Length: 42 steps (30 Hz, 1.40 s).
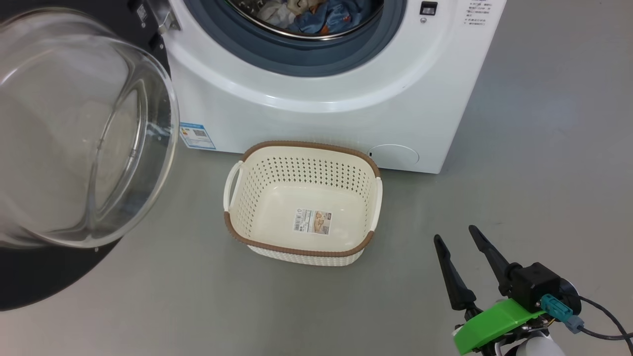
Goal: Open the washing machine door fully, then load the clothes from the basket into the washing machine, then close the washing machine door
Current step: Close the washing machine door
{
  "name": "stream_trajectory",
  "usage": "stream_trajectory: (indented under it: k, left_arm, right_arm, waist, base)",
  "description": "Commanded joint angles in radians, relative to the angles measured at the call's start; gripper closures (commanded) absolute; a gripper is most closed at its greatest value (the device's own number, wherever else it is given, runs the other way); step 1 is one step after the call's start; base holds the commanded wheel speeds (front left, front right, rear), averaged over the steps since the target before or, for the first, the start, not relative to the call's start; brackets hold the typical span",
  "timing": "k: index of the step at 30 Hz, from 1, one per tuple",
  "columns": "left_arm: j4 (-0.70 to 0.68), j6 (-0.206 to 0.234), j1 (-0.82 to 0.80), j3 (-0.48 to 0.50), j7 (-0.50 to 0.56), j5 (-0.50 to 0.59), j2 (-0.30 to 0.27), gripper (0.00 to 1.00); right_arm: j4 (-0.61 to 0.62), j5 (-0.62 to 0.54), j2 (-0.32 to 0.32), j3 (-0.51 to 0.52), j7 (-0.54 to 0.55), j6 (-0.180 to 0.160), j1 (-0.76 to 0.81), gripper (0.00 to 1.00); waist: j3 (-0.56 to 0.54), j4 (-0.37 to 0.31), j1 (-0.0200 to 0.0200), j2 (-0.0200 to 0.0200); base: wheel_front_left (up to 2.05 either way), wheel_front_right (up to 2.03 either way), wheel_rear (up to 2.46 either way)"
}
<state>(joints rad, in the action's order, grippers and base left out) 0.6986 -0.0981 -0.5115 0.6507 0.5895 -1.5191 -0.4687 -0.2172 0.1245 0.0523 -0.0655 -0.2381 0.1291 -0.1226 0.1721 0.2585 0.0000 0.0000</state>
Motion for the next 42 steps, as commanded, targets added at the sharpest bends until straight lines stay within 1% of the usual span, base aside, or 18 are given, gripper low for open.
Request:
stream_trajectory:
  k: [1, 7, 12, 17, 21, 24, 31, 32, 38, 42]
  left_arm:
    - [-0.041, 0.012, 0.020, -0.004, 0.045, -0.018, -0.045, 1.00]
    - [-0.134, 0.039, 0.059, -0.008, 0.176, -0.084, -0.014, 1.00]
    - [-0.238, 0.050, 0.122, -0.011, 0.254, -0.122, 0.023, 1.00]
    - [-0.353, 0.073, 0.198, -0.024, 0.331, -0.154, 0.065, 1.00]
    - [-0.459, 0.077, 0.249, -0.031, 0.374, -0.188, 0.118, 1.00]
    - [-0.540, 0.074, 0.287, -0.036, 0.391, -0.209, 0.168, 1.00]
    - [-0.696, 0.043, 0.366, -0.071, 0.410, -0.225, 0.280, 1.00]
    - [-0.696, 0.043, 0.366, -0.071, 0.410, -0.225, 0.280, 1.00]
    - [-0.784, 0.018, 0.412, -0.136, 0.419, -0.215, 0.362, 1.00]
    - [-0.811, 0.005, 0.422, -0.180, 0.413, -0.208, 0.389, 1.00]
  right_arm:
    - [0.020, 0.009, -0.002, -0.025, -0.002, 0.002, -0.024, 0.00]
    - [0.011, 0.022, -0.002, -0.029, -0.006, 0.002, -0.025, 0.00]
    - [0.002, 0.032, -0.002, -0.034, -0.011, 0.002, -0.029, 0.00]
    - [-0.005, 0.038, -0.002, -0.033, -0.015, 0.002, -0.026, 0.00]
    - [-0.012, 0.043, -0.002, -0.033, -0.017, 0.002, -0.026, 0.00]
    - [-0.016, 0.049, -0.002, -0.036, -0.019, 0.002, -0.025, 0.00]
    - [-0.023, 0.061, -0.002, -0.047, -0.021, 0.002, -0.027, 0.00]
    - [-0.023, 0.061, -0.002, -0.047, -0.021, 0.002, -0.027, 0.00]
    - [-0.029, 0.067, -0.002, -0.049, -0.022, 0.002, -0.024, 0.00]
    - [-0.026, 0.070, -0.002, -0.050, -0.023, 0.002, -0.025, 0.00]
  waist:
    - [0.000, 0.002, 0.0000, 0.0000]
    - [-0.002, 0.005, 0.0000, 0.0000]
    - [-0.002, -0.002, 0.0000, 0.0000]
    - [-0.009, -0.008, 0.0000, 0.0000]
    - [-0.015, -0.010, 0.0000, 0.0000]
    - [-0.020, -0.013, 0.0000, 0.0000]
    - [-0.026, -0.039, 0.0000, 0.0000]
    - [-0.026, -0.039, 0.0000, 0.0000]
    - [-0.034, -0.079, 0.0000, 0.0000]
    - [-0.035, -0.115, 0.0000, 0.0000]
  base:
    - [0.00, 0.00, 0.00]
    - [0.00, 0.00, 0.00]
    - [0.00, 0.00, 0.00]
    - [0.00, 0.00, 0.00]
    - [0.00, 0.00, 0.00]
    - [0.00, 0.00, 0.00]
    - [0.00, 0.00, 0.00]
    - [0.00, 0.00, 0.00]
    - [0.00, 0.00, 0.00]
    - [0.00, 0.00, 0.00]
